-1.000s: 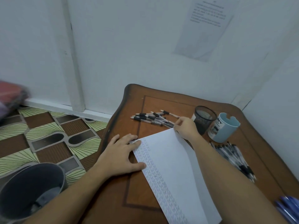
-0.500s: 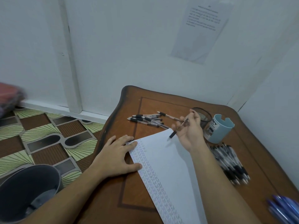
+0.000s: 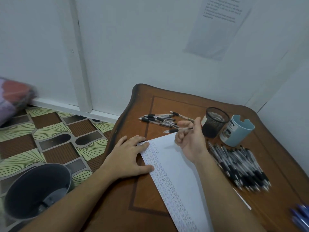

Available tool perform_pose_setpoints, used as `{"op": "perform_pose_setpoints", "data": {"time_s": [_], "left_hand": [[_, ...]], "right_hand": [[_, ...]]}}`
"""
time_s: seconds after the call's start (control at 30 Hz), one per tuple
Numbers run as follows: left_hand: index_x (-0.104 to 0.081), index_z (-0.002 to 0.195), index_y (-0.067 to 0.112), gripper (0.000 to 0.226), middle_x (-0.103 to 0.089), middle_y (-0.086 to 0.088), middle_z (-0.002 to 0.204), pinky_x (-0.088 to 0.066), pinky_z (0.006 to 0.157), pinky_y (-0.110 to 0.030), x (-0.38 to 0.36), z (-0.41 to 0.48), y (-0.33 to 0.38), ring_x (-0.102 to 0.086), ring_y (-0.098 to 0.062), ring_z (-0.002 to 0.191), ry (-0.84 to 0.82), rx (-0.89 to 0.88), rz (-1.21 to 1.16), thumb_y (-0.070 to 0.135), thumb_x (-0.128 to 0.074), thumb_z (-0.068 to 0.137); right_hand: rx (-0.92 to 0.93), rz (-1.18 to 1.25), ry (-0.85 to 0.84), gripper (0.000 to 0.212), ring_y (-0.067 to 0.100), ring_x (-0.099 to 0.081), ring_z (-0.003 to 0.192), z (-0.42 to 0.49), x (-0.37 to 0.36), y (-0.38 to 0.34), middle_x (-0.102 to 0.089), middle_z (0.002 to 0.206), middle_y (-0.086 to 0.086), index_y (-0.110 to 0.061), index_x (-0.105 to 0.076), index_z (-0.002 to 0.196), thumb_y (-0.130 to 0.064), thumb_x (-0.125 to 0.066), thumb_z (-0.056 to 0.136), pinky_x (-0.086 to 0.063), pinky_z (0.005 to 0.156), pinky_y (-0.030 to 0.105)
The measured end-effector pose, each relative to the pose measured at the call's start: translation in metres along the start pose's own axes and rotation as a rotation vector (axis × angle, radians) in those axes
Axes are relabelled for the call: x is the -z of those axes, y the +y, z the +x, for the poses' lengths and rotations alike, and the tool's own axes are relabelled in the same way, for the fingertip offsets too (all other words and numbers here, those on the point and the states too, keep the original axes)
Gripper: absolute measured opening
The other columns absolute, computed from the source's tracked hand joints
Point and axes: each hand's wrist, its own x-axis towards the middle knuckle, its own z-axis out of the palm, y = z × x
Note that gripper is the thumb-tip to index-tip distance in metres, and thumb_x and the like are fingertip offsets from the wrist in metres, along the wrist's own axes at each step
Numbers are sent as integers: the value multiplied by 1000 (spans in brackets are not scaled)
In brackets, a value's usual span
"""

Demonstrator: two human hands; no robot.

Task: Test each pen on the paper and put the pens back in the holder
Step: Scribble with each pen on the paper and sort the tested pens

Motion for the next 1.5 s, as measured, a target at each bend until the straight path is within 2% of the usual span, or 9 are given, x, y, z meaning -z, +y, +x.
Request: {"op": "perform_pose_setpoints", "data": {"time_s": [0.13, 0.23, 0.3, 0.37, 0.5, 0.63, 0.77, 0.9, 1.5], "left_hand": [[-30, 148, 35, 100, -18, 15, 157, 8, 116, -34, -1, 0, 0, -7, -4, 145, 1, 0, 6, 90, -26, 65], [-30, 148, 34, 98, -18, 14, 158, 8, 116, -35, 0, 0, 0, -8, -5, 145, -7, -3, 0, 89, -28, 66], [-29, 149, 34, 95, -18, 14, 158, 8, 116, -35, 0, 0, -1, -7, -5, 145, -11, -3, 1, 87, -32, 70], [-30, 149, 34, 95, -18, 14, 158, 8, 115, -35, -1, 1, -1, -7, -5, 145, -12, -2, 2, 87, -34, 70], [-30, 149, 34, 95, -18, 13, 158, 9, 115, -33, -1, 1, 0, -8, -6, 145, -16, 6, -5, 86, -35, 70], [-30, 149, 34, 93, -18, 13, 158, 8, 115, -34, 0, 1, 0, -8, -6, 145, -20, 13, -6, 84, -38, 71], [-30, 148, 33, 95, -18, 13, 158, 8, 115, -32, 0, 0, 0, -8, -5, 144, -20, 8, -8, 85, -36, 69], [-31, 148, 33, 94, -19, 12, 158, 9, 114, -32, 1, 0, 0, -8, -6, 145, -17, 8, -10, 84, -37, 69], [-30, 148, 34, 103, -18, 14, 158, 8, 116, -33, 2, 1, 1, -8, -5, 145, -35, 16, -3, 90, -26, 62]], "right_hand": [[21, -112, -32, 48, 16, -63, 63, -5, 7, 14, -68, 72, 8, -8, -70, 101, -48, -43, 96, -45, 57, 25], [55, -197, -48, 19, 17, -45, 55, -8, 9, 20, -53, 60, 4, -16, -62, 77, -34, -67, 83, -36, 46, 22], [64, -262, -37, 20, 16, -41, 51, -5, 9, 24, -46, 56, 2, -19, -56, 77, -33, -64, 89, -32, 46, 23], [102, -388, -63, 17, 21, -54, 57, -4, 8, 28, -59, 62, 7, -17, -62, 93, -30, -53, 99, -40, 50, 28], [99, -468, -202, 16, 25, -64, 73, -7, 4, 34, -72, 79, 13, -3, -66, 88, -18, -62, 95, -46, 54, 25], [139, -561, -188, 29, 9, -54, 59, -8, 1, 38, -58, 58, 3, -5, -54, 69, -14, -77, 84, -46, 57, 21], [174, -660, -95, 42, 3, -46, 47, -5, -2, 45, -41, 46, -7, -13, -42, 56, -6, -71, 87, -41, 52, 21], [211, -706, -79, 44, 10, -45, 51, -4, -2, 48, -38, 48, -4, -19, -42, 50, -3, -66, 83, -43, 55, 28], [249, -739, -77, 42, 4, -43, 47, -7, -4, 47, -38, 46, -6, -16, -41, 52, 0, -64, 85, -43, 50, 22]]}}
